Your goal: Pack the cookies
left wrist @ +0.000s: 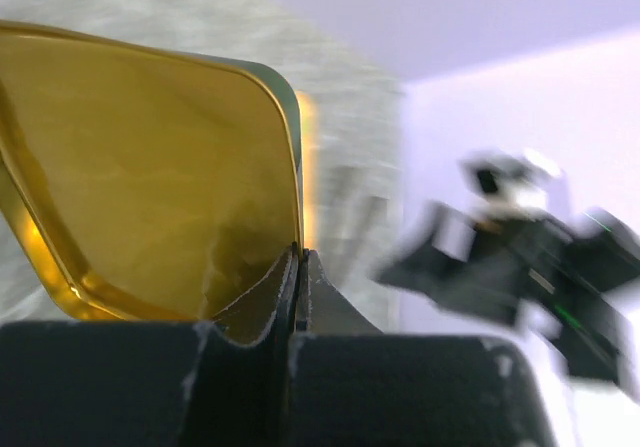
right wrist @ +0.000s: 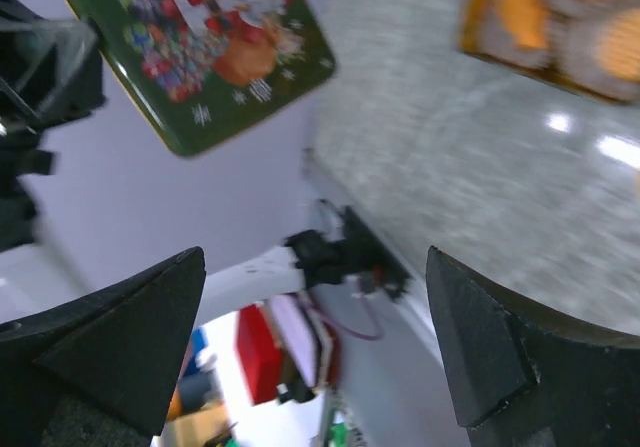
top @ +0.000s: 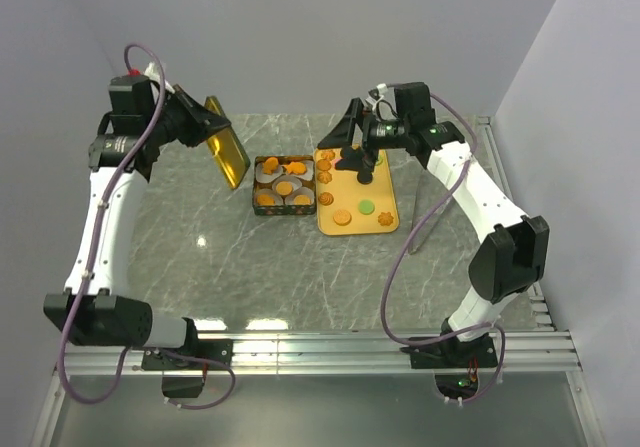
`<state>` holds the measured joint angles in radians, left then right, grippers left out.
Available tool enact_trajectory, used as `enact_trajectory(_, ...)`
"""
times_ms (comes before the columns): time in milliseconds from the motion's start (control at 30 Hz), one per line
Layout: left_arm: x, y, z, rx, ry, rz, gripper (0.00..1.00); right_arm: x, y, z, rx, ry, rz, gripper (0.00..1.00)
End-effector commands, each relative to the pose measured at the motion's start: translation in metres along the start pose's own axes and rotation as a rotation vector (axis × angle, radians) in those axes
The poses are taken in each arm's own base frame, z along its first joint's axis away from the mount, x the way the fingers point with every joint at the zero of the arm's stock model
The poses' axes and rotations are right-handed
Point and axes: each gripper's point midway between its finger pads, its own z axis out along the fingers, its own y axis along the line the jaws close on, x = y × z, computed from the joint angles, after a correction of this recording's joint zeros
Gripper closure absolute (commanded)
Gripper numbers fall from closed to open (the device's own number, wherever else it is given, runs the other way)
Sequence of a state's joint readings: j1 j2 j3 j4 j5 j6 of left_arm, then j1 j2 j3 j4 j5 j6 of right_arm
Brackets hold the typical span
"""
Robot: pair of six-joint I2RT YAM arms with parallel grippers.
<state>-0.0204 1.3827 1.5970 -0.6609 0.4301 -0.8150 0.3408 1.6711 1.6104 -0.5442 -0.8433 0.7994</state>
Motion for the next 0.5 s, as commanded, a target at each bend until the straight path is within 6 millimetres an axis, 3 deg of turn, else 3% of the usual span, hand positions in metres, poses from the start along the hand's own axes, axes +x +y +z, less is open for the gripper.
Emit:
enact_trajectory(0, -0.004, -0.092, -0.054, 0.356, -0.003, 0.113, 1.0, -0.013, 0.074, -0.01, -0.287, 0.02, -0.068, 0.02)
enact_trajectory(167, 0.007, -0.141, -0.097, 0.612, 0.025, 0.132, 1.0, -0.025, 0.104, -0.016, -0.394, -0.002, -0.078, 0.02)
enact_trajectory(200, 0.01, -0.158, -0.117, 0.713, 0.008, 0.194, 1.0, -0.026, 0.11, -0.019, -0.423, -0.007, -0.087, 0.02)
enact_trajectory(333, 0.019, -0.177, -0.143, 0.859, 0.028, 0.183, 1.0, -0.031, 0.127, -0.024, -0.505, -0.011, -0.076, 0.02)
enact_trajectory(467, 0.026, -0.186, -0.158, 0.928, 0.072, 0.173, 1.0, -0.035, 0.127, -0.02, -0.507, -0.016, -0.088, 0.01)
